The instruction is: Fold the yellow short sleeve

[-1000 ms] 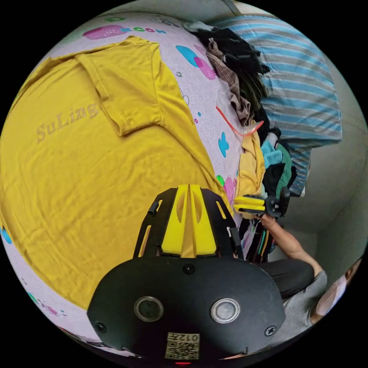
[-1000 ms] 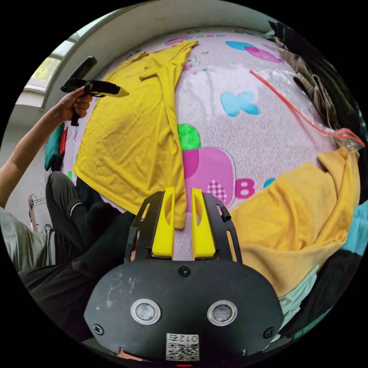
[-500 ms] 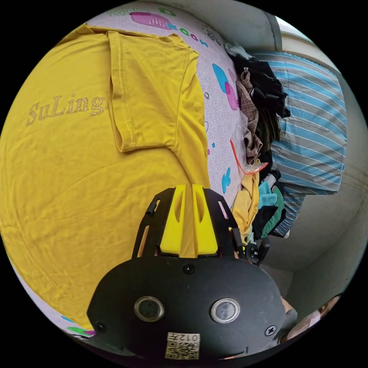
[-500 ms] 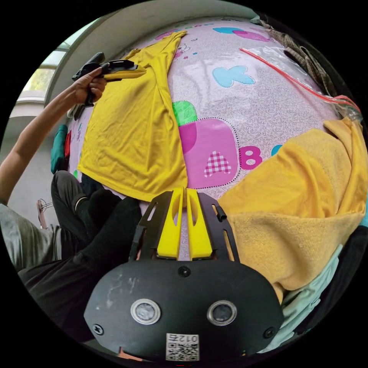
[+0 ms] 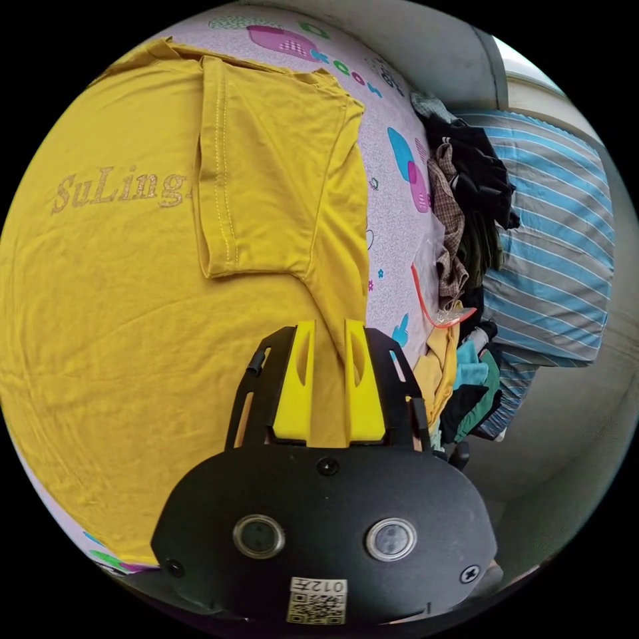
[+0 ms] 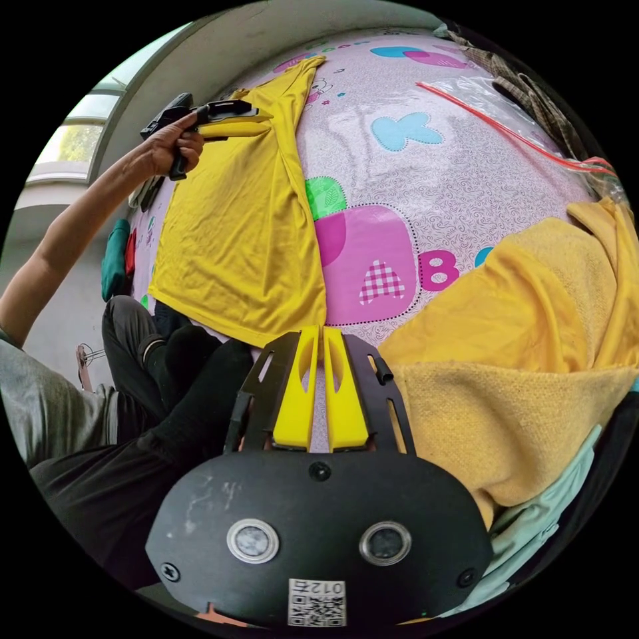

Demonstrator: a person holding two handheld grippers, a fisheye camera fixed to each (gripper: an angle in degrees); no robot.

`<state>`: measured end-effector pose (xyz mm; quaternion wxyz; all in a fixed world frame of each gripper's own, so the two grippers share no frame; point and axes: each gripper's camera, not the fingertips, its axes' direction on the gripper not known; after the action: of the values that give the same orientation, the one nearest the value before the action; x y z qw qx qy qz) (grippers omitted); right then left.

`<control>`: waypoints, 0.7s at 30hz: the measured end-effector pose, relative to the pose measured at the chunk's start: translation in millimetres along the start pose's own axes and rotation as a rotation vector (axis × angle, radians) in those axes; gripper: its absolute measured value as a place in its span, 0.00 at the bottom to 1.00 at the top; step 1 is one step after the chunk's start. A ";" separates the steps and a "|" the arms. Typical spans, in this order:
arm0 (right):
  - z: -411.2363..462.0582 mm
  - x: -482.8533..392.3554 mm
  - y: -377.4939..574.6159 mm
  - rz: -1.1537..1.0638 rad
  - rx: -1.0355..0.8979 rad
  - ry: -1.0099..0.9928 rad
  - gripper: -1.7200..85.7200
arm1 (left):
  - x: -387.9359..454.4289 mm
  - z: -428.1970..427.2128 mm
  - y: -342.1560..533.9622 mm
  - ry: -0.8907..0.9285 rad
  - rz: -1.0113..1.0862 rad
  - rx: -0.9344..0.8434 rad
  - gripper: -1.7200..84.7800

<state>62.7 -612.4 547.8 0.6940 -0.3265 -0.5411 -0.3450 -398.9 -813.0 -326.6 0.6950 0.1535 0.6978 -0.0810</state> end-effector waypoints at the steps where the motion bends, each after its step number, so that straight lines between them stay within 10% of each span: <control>1: -1.8 3.7 0.5 0.001 0.000 -0.010 0.01 | -2.4 -0.4 0.3 0.004 -0.005 0.006 0.06; 21: -51.1 -14.7 -22.2 -0.298 -0.004 -0.351 0.01 | -0.3 -25.2 -7.5 -0.077 0.160 -0.112 0.03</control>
<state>68.5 -664.9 525.0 0.5301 -0.2995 -0.6950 -0.3826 -425.2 -811.8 -326.5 0.7331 0.1662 0.6594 0.0079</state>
